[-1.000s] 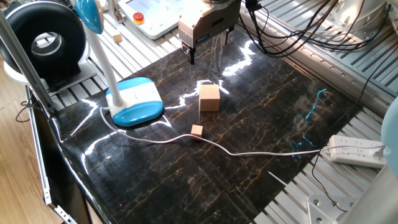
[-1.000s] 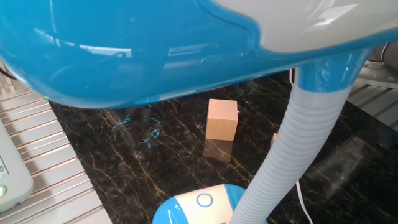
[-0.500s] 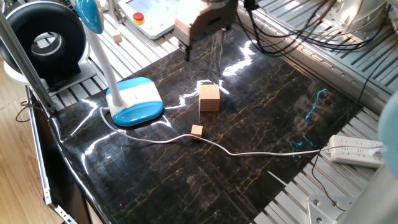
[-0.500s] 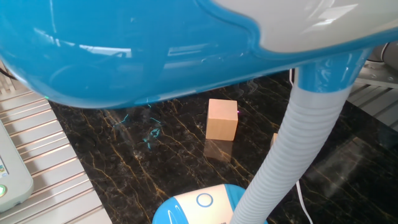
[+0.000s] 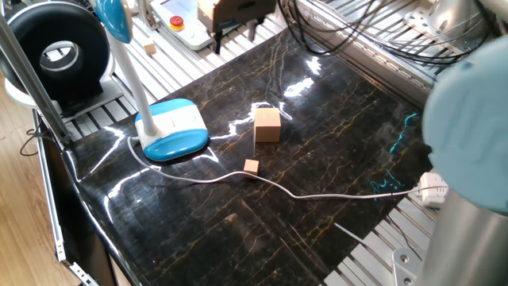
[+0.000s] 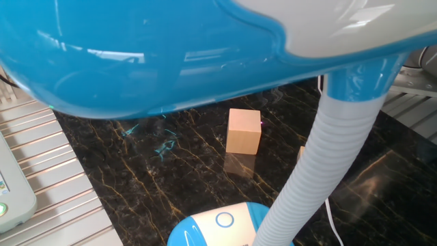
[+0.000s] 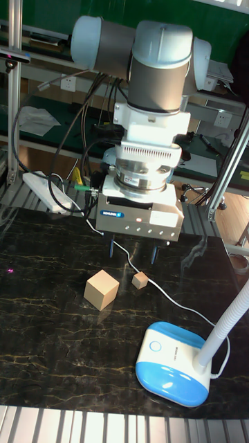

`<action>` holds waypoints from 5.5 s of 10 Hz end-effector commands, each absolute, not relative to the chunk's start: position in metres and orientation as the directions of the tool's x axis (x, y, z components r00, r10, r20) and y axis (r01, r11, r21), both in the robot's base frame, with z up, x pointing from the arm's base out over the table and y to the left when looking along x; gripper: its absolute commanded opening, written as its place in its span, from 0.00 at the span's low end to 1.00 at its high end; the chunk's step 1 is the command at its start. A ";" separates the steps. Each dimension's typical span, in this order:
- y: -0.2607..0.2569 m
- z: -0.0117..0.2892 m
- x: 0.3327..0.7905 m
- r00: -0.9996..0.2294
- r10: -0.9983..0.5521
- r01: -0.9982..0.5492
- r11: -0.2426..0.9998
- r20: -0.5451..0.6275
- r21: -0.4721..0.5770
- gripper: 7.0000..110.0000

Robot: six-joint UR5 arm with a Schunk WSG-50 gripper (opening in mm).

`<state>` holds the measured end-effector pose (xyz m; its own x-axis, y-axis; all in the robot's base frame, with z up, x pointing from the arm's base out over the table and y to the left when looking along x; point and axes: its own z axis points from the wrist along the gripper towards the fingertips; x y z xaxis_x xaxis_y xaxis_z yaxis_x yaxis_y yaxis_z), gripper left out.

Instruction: Turn off the desk lamp by pressing the button

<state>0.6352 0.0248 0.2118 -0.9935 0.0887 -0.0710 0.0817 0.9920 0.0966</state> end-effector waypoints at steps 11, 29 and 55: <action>0.065 0.153 0.659 -0.979 0.133 0.129 0.991 -0.155 0.037 0.00; 0.061 0.115 0.610 -0.996 0.082 0.082 0.997 -0.044 0.015 0.00; 0.122 0.051 0.688 -0.997 0.074 0.076 0.992 0.021 0.098 0.00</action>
